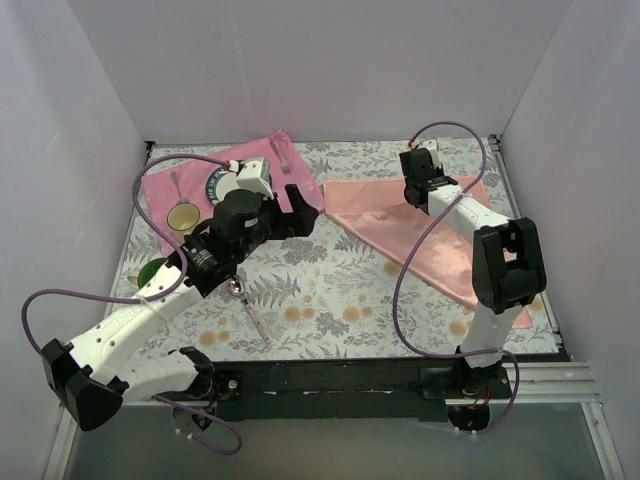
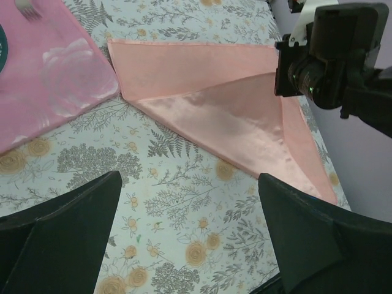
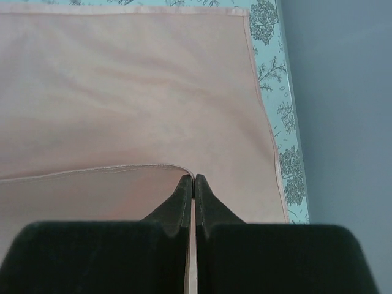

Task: Fold the napkin, place the utensils inside, and roll it up
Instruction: Fold the napkin

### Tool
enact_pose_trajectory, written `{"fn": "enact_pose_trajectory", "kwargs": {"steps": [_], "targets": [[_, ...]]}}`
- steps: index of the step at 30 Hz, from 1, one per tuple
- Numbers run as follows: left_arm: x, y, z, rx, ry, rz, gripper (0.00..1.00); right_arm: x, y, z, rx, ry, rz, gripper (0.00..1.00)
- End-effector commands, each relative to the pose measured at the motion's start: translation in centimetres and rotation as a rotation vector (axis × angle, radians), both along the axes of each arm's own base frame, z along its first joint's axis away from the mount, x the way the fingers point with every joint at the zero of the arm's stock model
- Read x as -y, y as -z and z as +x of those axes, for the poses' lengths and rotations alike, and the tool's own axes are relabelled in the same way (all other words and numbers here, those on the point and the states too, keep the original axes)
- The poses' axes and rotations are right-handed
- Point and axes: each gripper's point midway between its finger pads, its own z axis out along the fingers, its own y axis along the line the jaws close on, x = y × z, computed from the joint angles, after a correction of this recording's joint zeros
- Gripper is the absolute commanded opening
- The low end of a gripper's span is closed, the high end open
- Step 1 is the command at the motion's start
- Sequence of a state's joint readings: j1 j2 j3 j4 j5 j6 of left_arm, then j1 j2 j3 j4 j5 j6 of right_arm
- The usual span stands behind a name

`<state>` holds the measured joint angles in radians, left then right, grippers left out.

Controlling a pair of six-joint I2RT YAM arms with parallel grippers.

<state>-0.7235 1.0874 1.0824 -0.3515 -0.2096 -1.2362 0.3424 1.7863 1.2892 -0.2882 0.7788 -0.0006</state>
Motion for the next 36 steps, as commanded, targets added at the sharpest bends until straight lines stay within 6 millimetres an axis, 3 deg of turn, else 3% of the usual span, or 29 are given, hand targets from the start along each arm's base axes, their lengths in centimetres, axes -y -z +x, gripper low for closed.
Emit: {"fn": "enact_pose_trajectory", "kwargs": {"steps": [1, 10, 23, 36], "targets": [[-0.4, -2.7, 0.3, 0.113, -0.002, 0.081, 0.95, 2.0, -2.1, 3.6, 0.072, 0.036, 0.007, 0.01], [-0.5, -1.4, 1.5, 0.094, -0.036, 0.137, 0.95, 6.0, -1.8, 7.8, 0.079, 0.077, -0.003, 0.01], [0.8, 0.2, 3.5, 0.071, -0.040, 0.206, 0.98, 7.9, -1.0, 12.9, 0.120, 0.103, 0.058, 0.01], [2.2, 1.1, 4.3, 0.028, -0.017, 0.185, 0.98, 9.7, 0.4, 14.3, 0.127, 0.144, 0.136, 0.01]]}}
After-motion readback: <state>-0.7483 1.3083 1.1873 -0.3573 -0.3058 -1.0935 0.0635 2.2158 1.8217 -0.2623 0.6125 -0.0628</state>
